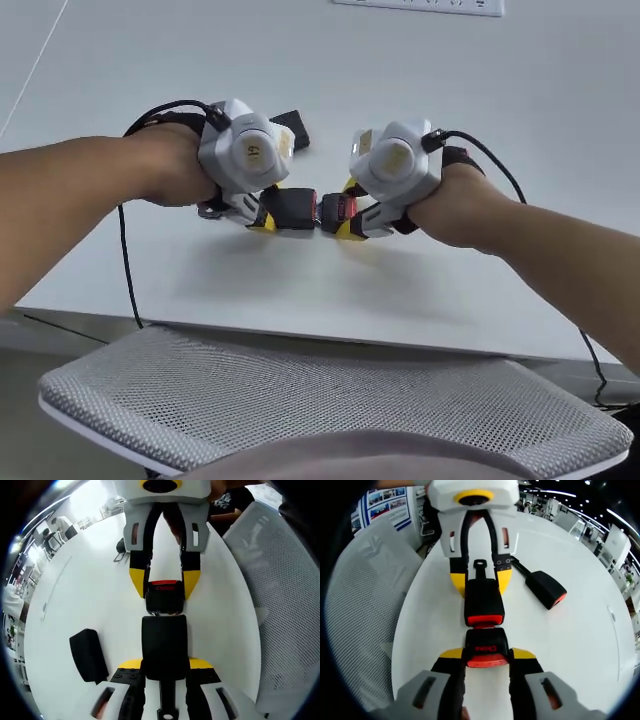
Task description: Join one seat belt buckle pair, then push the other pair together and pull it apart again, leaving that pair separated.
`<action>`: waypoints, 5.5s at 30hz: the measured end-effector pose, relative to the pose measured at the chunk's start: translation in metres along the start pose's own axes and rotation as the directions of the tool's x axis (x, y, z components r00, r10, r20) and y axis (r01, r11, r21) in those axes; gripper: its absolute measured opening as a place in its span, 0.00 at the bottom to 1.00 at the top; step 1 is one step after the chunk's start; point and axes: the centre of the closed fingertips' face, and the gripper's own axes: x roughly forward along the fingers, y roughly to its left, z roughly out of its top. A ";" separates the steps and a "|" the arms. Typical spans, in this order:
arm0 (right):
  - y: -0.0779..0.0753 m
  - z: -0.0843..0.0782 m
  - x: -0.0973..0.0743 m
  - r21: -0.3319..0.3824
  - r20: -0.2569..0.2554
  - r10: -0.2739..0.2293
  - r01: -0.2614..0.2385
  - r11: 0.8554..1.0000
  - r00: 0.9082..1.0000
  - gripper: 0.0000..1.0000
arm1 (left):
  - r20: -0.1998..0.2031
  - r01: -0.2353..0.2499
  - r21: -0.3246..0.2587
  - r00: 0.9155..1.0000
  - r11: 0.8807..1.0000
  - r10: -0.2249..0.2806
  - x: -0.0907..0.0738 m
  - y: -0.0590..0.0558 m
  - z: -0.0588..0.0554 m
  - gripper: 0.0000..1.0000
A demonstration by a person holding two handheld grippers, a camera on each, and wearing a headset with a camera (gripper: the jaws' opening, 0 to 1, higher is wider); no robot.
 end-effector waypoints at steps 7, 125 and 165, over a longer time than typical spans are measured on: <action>0.007 0.001 -0.004 -0.003 -0.011 0.000 0.000 1.000 1.000 0.32 | 0.013 -0.004 -0.004 1.000 1.000 0.004 0.000 0.001 -0.002 0.31; -0.095 -0.131 -0.078 0.087 -0.137 -0.092 0.104 0.991 0.986 0.36 | -0.040 -0.079 -0.091 0.996 0.993 0.075 -0.010 0.105 -0.012 0.35; -0.096 -0.103 -0.064 0.087 -0.077 -0.017 0.024 0.996 0.997 0.35 | -0.060 -0.026 -0.003 0.998 1.000 0.025 -0.002 0.104 -0.012 0.33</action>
